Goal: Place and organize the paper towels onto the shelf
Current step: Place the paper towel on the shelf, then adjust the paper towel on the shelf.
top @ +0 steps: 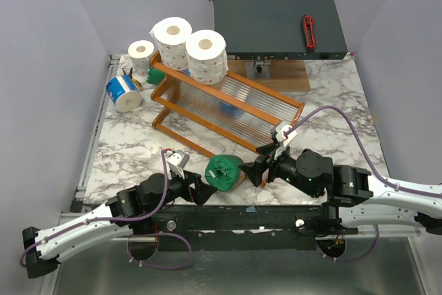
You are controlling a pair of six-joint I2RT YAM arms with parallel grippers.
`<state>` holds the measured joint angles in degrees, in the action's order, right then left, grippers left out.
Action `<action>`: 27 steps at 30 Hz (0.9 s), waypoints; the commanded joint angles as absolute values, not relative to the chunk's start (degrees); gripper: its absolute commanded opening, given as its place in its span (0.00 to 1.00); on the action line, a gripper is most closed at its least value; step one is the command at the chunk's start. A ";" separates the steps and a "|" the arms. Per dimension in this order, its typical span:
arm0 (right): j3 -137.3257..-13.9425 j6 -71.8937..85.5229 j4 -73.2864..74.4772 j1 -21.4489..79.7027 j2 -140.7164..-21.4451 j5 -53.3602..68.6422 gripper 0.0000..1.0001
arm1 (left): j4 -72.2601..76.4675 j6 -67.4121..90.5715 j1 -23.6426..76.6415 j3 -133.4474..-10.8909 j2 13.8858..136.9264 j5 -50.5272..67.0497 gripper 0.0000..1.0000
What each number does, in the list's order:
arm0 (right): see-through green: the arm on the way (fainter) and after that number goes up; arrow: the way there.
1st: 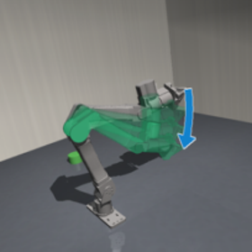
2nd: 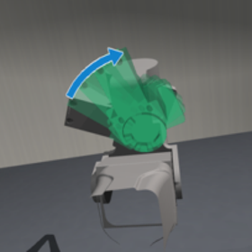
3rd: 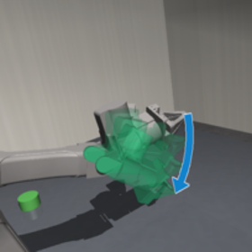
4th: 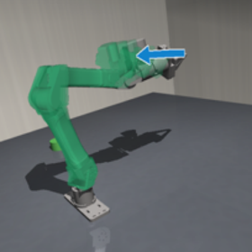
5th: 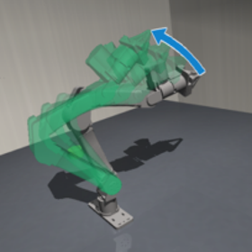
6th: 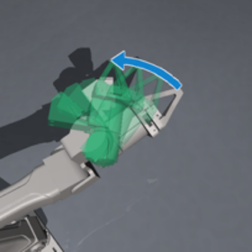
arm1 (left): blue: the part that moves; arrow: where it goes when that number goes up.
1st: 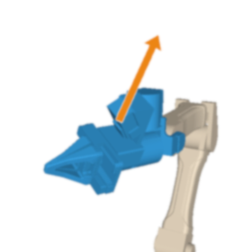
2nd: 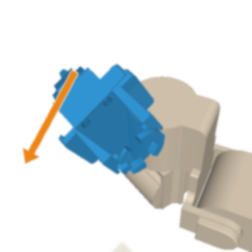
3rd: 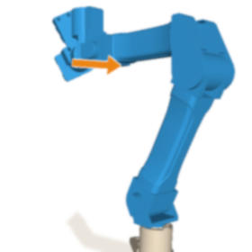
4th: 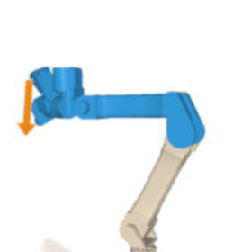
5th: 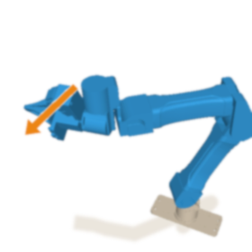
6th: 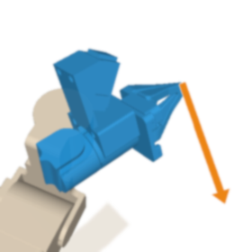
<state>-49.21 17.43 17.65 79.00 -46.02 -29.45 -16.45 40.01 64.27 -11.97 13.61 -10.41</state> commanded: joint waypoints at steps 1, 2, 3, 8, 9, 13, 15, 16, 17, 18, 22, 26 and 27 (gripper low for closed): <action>-48.50 16.96 16.71 78.93 -45.92 -29.21 0.77 | -14.88 39.84 65.10 -11.69 15.53 -8.65 0.99; -48.47 16.97 16.79 78.93 -45.87 -29.24 0.78 | -14.71 39.77 65.25 -11.69 15.94 -8.69 0.99; -48.37 16.96 16.90 78.90 -45.80 -29.35 0.78 | -14.31 39.57 65.35 -11.53 16.41 -8.59 0.99; -48.12 17.05 17.22 78.88 -45.22 -29.70 0.78 | -11.66 38.43 66.94 -10.92 19.43 -6.88 0.98; -48.08 17.05 17.31 78.88 -45.06 -29.83 0.78 | -11.37 38.21 67.48 -11.13 20.30 -6.98 0.96; -47.86 17.09 17.32 78.93 -44.71 -29.88 0.78 | -10.43 37.71 69.45 -12.31 25.07 -8.70 0.94; -47.90 17.15 17.34 78.88 -44.54 -29.73 0.78 | -10.08 37.53 69.93 -13.23 28.47 -9.32 0.95; -47.82 17.20 17.40 78.89 -44.51 -29.69 0.78 | -9.94 37.53 70.20 -13.73 29.93 -9.71 0.95; -47.86 17.23 17.50 78.90 -44.40 -29.69 0.78 | -9.73 37.52 70.46 -14.13 31.52 -10.38 0.96; -47.81 17.23 17.52 78.89 -44.31 -29.65 0.78 | -9.48 37.49 70.70 -14.60 32.88 -11.03 0.96; -47.57 17.40 17.66 78.87 -43.84 -29.77 0.78 | -7.46 37.83 71.19 -15.38 36.61 -13.80 0.96; -47.33 17.58 17.93 78.93 -43.30 -29.84 0.78 | -2.77 37.91 71.28 -13.71 36.99 -16.57 0.96; -47.30 17.58 18.01 78.86 -43.18 -29.88 0.78 | -1.68 37.60 71.29 -13.41 37.00 -17.13 0.96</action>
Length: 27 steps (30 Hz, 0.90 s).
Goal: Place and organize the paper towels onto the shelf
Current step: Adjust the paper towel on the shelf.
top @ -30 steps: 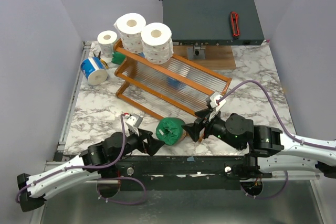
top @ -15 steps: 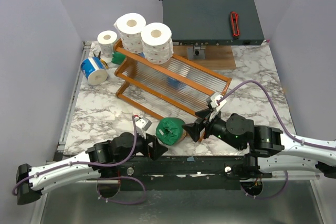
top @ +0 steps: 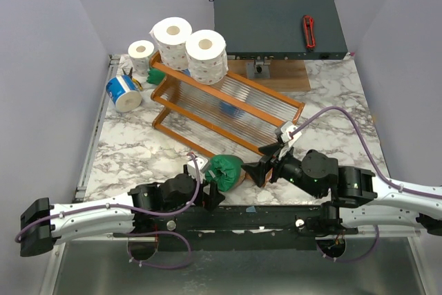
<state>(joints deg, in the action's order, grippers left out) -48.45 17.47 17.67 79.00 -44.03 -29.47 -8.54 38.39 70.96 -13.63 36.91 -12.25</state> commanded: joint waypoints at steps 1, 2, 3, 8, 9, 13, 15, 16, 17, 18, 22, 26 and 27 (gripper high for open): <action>-47.30 17.58 18.02 78.89 -43.15 -29.84 0.78 | -0.37 37.17 71.29 -13.19 37.23 -17.50 0.97; -47.29 17.58 18.02 78.92 -43.24 -29.84 0.78 | 0.39 36.74 71.28 -13.10 37.59 -17.96 0.97; -47.40 17.50 18.11 78.90 -43.33 -29.85 0.78 | 1.92 36.25 71.30 -13.10 38.02 -18.32 0.97; -47.69 17.49 18.20 78.92 -43.51 -29.79 0.78 | 5.35 34.42 71.30 -14.03 40.77 -19.81 0.97; -47.68 17.49 18.14 78.92 -43.52 -29.79 0.78 | 5.94 34.06 71.29 -14.23 41.34 -20.17 0.97; -47.68 17.58 18.19 78.89 -43.61 -29.60 0.78 | 7.63 33.16 71.33 -15.11 42.69 -21.73 0.97; -47.74 17.67 18.28 78.92 -43.53 -29.61 0.78 | 7.95 32.93 71.28 -15.59 42.80 -22.81 0.97; -47.80 17.72 18.36 78.86 -43.51 -29.53 0.78 | 8.19 32.76 71.28 -15.76 42.73 -23.28 0.97; -47.93 17.76 18.47 78.91 -43.51 -29.53 0.78 | 8.49 32.54 71.28 -15.85 42.56 -23.65 0.97; -47.96 17.75 18.56 78.93 -43.55 -29.52 0.78 | 8.72 32.29 71.33 -16.02 42.42 -24.08 0.97; -48.10 17.76 18.64 78.93 -43.42 -29.33 0.78 | 9.32 30.90 71.29 -16.99 42.00 -25.20 0.97; -48.14 17.77 18.59 78.89 -43.57 -29.26 0.78 | 9.43 29.42 71.33 -18.44 43.32 -25.70 0.97; -48.18 17.75 18.55 78.90 -43.61 -29.27 0.78 | 9.39 29.15 71.33 -18.81 44.02 -25.75 0.97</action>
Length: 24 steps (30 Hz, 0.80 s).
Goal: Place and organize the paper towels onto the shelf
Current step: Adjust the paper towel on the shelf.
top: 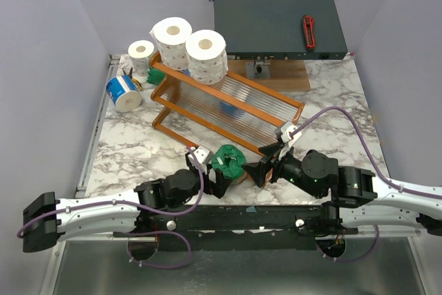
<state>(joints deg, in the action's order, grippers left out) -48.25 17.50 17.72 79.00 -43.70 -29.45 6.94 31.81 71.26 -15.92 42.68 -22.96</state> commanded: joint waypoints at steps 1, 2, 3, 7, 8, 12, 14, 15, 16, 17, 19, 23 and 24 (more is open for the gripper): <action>-48.16 17.75 18.55 78.87 -43.64 -29.24 0.78 | 9.45 28.86 71.32 -19.26 44.68 -25.75 0.97; -48.17 17.75 18.53 78.85 -43.60 -29.18 0.78 | 9.56 28.66 71.29 -19.53 45.51 -25.75 0.97; -48.18 17.84 18.57 78.92 -43.63 -29.11 0.78 | 9.73 28.57 71.28 -19.92 46.19 -25.75 0.97; -48.18 17.93 18.63 78.91 -43.51 -29.09 0.78 | 11.26 27.74 71.30 -21.11 48.91 -25.94 0.97; -48.21 17.97 18.72 78.92 -43.52 -29.12 0.78 | 11.56 27.41 71.33 -21.41 49.56 -26.08 0.97; -47.94 18.23 18.72 78.92 -43.44 -29.07 0.78 | 12.93 26.50 71.32 -22.26 51.81 -26.92 0.98; -47.84 18.28 18.68 78.92 -43.54 -29.06 0.78 | 13.93 26.20 71.28 -22.37 52.75 -27.52 0.98; -47.80 18.28 18.59 78.90 -43.63 -28.95 0.78 | 14.50 26.04 71.28 -22.27 53.23 -27.88 0.98; -47.69 18.28 18.55 78.88 -43.65 -28.96 0.78 | 15.32 25.93 71.28 -22.24 53.62 -28.28 0.98; -47.71 18.29 18.48 78.90 -43.69 -28.95 0.78 | 15.86 25.85 71.29 -22.19 54.03 -28.73 0.98; -47.63 18.36 18.47 78.92 -43.77 -28.89 0.78 | 17.20 25.54 71.33 -22.04 54.78 -29.45 0.99; -47.64 18.37 18.37 78.93 -43.95 -28.65 0.78 | 21.29 24.64 71.31 -21.20 56.13 -30.47 0.99; -47.70 18.45 18.37 78.90 -44.00 -28.57 0.77 | 22.33 24.42 71.28 -21.00 56.53 -30.70 0.98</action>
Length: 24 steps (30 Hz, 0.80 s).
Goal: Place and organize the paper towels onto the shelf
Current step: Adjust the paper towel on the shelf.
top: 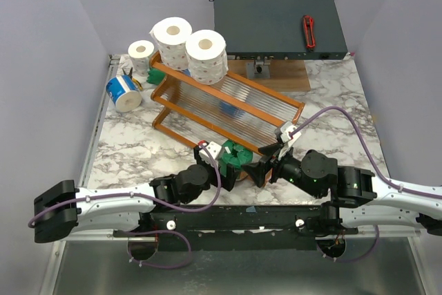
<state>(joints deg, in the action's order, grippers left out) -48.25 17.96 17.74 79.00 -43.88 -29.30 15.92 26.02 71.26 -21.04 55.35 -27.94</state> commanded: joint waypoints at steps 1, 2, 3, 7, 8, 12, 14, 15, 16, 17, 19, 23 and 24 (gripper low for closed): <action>-47.71 18.46 18.29 78.91 -44.01 -28.48 0.78 | 23.88 23.92 71.28 -20.79 56.91 -30.98 0.98; -47.57 18.54 18.34 78.91 -44.02 -28.41 0.78 | 24.86 23.59 71.28 -20.69 57.39 -31.37 0.98; -47.55 18.62 18.28 78.91 -44.03 -28.39 0.78 | 25.87 23.35 71.28 -20.62 57.87 -31.65 0.98; -47.48 18.97 18.47 78.92 -43.92 -28.12 0.77 | 29.69 22.11 71.28 -20.47 60.16 -32.27 0.98; -47.41 19.09 18.55 78.93 -43.79 -28.12 0.77 | 30.41 21.92 71.33 -20.41 60.69 -32.39 0.99; -47.33 19.40 18.63 78.92 -43.42 -28.08 0.77 | 32.48 21.45 71.32 -20.65 63.01 -33.53 0.98; -47.26 19.51 18.72 78.90 -43.34 -28.05 0.77 | 33.75 21.18 71.27 -20.59 63.83 -34.23 0.98; -47.27 19.51 18.79 78.93 -43.39 -27.96 0.77 | 34.24 21.10 71.25 -20.57 64.19 -34.57 0.98; -47.21 19.60 18.81 78.86 -43.42 -27.97 0.77 | 34.95 20.97 71.19 -20.48 64.67 -34.77 0.98; -47.26 19.60 18.81 78.90 -43.42 -27.95 0.77 | 35.65 20.71 71.19 -20.41 65.04 -34.93 0.99; -47.19 19.60 18.73 78.86 -43.52 -27.81 0.77 | 37.39 20.35 70.99 -20.32 66.08 -34.73 0.98; -47.33 19.67 18.74 78.85 -43.74 -27.59 0.77 | 40.67 19.97 70.84 -20.45 68.63 -33.76 0.98; -47.35 19.69 18.79 78.88 -43.69 -27.57 0.77 | 41.35 19.79 70.88 -20.60 69.49 -33.45 0.99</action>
<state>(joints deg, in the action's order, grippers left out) -48.01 19.11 17.78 79.00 -43.83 -28.64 35.14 20.91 71.22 -20.84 66.78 -32.88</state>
